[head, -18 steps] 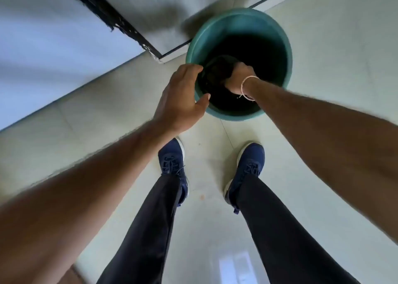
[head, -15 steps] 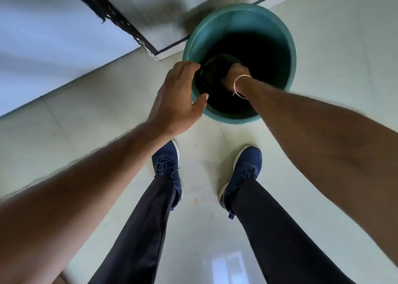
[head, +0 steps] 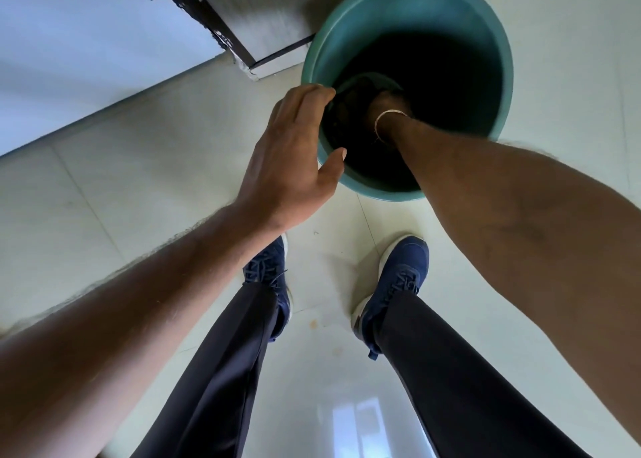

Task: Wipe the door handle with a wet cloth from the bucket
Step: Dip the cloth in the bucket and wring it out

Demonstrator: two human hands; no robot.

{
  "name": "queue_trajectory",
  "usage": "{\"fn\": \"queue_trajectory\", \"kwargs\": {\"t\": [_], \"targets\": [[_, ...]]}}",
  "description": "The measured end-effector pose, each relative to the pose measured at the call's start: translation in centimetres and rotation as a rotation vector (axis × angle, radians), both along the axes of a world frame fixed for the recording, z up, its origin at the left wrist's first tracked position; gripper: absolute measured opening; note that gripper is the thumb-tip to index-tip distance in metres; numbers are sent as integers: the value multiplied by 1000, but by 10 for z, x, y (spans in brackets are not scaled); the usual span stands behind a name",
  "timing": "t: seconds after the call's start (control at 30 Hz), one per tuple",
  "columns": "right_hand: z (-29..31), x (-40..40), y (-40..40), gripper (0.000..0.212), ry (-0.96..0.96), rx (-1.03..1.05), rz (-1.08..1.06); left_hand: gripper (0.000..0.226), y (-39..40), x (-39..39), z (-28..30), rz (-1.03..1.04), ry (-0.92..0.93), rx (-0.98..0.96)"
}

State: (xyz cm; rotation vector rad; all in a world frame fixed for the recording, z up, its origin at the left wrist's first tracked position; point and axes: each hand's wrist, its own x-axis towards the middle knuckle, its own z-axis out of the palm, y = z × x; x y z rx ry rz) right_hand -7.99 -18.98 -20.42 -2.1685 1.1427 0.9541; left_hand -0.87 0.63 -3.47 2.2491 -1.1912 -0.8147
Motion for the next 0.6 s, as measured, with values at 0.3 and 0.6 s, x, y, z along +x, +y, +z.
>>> {"fn": "queue_trajectory", "kwargs": {"t": [0.3,0.6], "targets": [[-3,-6,23,48,-193,-31,-221,64,2,-2,-2,-8,-16,40],[167,-31,31,20,-405,313,-850,61,-13,5,61,91,149,125]]}}
